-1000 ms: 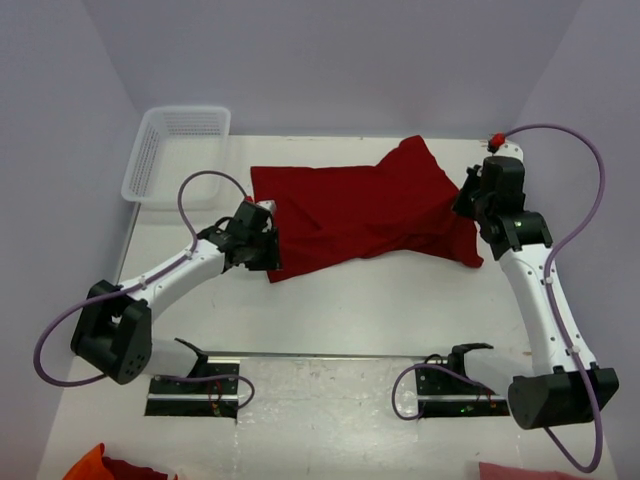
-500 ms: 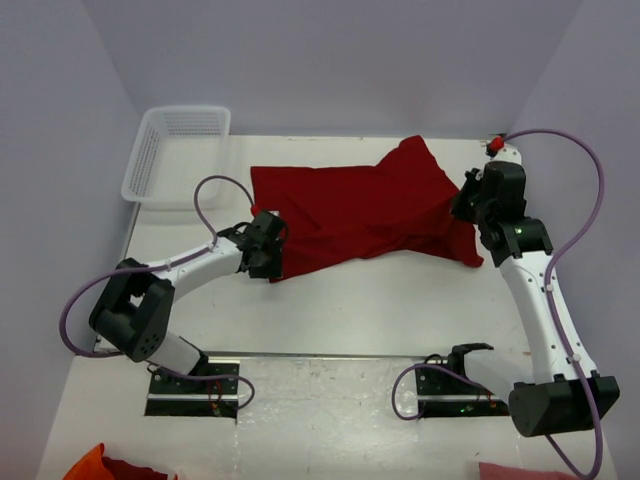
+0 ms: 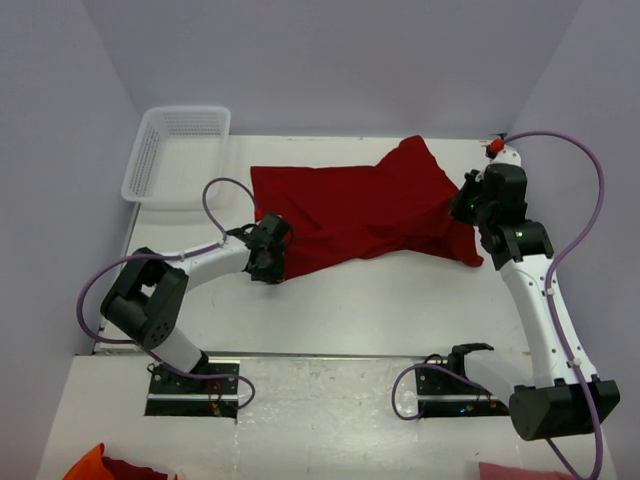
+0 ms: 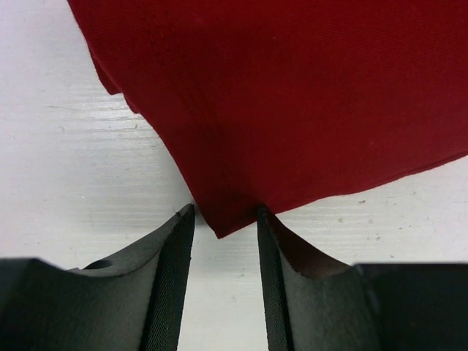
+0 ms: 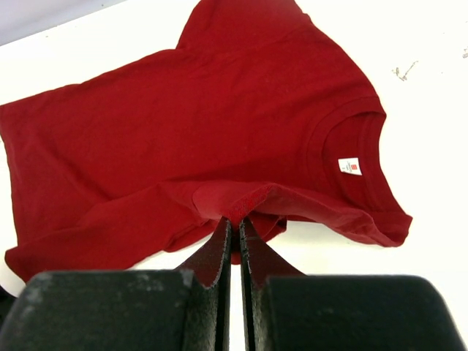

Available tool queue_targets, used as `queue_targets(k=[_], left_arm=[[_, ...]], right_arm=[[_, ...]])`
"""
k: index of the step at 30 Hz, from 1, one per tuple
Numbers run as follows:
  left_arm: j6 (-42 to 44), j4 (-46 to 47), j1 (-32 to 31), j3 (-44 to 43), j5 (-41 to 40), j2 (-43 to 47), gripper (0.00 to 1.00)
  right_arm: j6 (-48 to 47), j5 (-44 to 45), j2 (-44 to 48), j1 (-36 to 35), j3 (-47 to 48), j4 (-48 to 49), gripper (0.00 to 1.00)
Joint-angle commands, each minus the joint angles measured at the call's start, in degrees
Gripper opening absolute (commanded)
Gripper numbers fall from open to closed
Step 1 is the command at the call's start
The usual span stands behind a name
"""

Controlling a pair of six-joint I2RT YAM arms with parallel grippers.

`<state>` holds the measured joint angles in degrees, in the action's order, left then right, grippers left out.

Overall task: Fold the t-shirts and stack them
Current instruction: Flatten out the tshirt

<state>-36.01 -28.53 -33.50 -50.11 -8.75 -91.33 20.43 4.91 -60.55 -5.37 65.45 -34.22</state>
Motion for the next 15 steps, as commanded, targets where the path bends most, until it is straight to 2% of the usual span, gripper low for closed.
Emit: queue_targets(k=[1, 5, 9, 15], left_arm=[[-1.2, 2.2, -0.6, -1.3, 0.1, -1.5, 0.41], [-1.3, 3.0, -0.7, -1.0, 1.4, -2.5, 0.38], [-2.0, 4.5, -0.8, 0.3, 3.7, -2.4, 0.29], [-2.8, 4.5, -0.8, 1.2, 4.1, -1.0, 0.05]], right_arm=[[0.0, -0.9, 1.4, -0.2, -0.1, 2.4, 0.00], [0.0, -0.9, 1.2, -0.3, 0.1, 2.4, 0.00], [0.0, -0.7, 1.1, -0.2, 0.3, 2.3, 0.00], [0.0, -0.8, 0.8, -0.2, 0.5, 2.1, 0.00]])
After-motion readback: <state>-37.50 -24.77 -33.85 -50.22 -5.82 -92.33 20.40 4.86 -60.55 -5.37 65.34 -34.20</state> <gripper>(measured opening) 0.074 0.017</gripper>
